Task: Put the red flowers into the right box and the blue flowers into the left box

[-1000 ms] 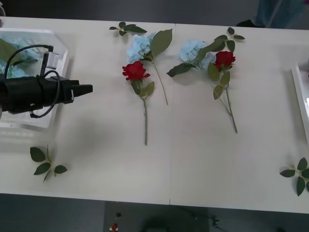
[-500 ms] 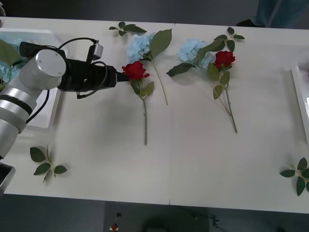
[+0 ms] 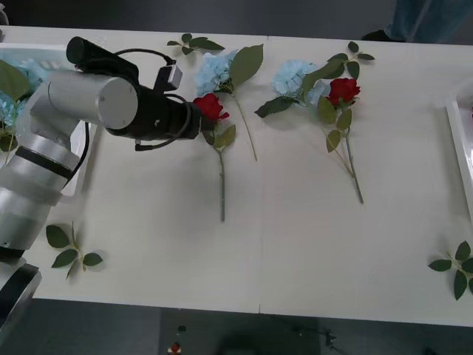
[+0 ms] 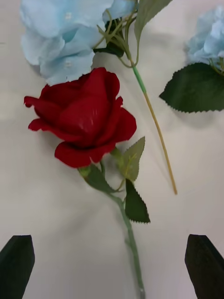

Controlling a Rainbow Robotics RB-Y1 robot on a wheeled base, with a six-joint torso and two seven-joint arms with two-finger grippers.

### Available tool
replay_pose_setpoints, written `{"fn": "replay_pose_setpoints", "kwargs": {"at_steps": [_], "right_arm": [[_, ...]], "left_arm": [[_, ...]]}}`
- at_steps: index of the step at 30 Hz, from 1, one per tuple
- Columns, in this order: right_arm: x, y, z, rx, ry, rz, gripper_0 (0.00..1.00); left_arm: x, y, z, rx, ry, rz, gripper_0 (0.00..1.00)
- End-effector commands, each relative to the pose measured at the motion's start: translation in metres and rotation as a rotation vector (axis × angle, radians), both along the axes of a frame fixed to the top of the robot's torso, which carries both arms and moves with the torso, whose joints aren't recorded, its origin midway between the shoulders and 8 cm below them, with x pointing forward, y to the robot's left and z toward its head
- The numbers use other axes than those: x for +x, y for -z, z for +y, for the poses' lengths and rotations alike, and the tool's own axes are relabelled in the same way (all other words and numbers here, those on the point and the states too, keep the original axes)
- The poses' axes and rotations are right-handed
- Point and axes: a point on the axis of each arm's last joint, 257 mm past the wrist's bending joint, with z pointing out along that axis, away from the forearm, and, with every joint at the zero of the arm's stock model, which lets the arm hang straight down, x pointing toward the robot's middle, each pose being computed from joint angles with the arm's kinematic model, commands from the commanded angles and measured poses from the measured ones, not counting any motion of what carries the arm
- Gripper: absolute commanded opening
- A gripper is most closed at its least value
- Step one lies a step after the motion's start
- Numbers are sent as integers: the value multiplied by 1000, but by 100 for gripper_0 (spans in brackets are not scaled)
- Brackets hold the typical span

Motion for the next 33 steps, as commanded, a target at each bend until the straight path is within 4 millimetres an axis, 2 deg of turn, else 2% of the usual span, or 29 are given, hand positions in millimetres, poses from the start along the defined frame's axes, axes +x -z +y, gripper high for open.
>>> {"fn": "replay_pose_setpoints", "kwargs": {"at_steps": [1,5,8,10,12,13,15,16,21,26,33], "right_arm": [[5,-16,-2,11,20,-28,100],[9,-13,5,25,11,-34,100],[16,-11,22,53,-19,-38,100],[22,-10,42,93,-48,-43,100],[31,-6,77,204,-66,-58,100],[33,-4,87,235,-68,-58,100],[45,1,127,335,-79,-68,100],[47,2,135,352,-79,-69,100],[69,9,216,452,-114,-75,100],[87,9,261,472,-107,-72,100],[116,8,306,433,-77,-61,100]], "left_arm": [[-7,-7,1,33,-74,30,94],[-10,2,1,93,-127,47,94],[-9,5,-4,133,-147,34,94],[-7,5,-8,151,-158,20,94],[-5,6,-14,169,-174,4,94],[-4,6,-14,178,-179,-3,94],[-3,9,-19,210,-188,-18,94],[-4,11,-21,219,-188,-19,94],[-11,38,-23,337,-166,-19,94],[-18,69,-29,395,-125,2,94],[-22,104,-43,436,-61,-12,93]]}}
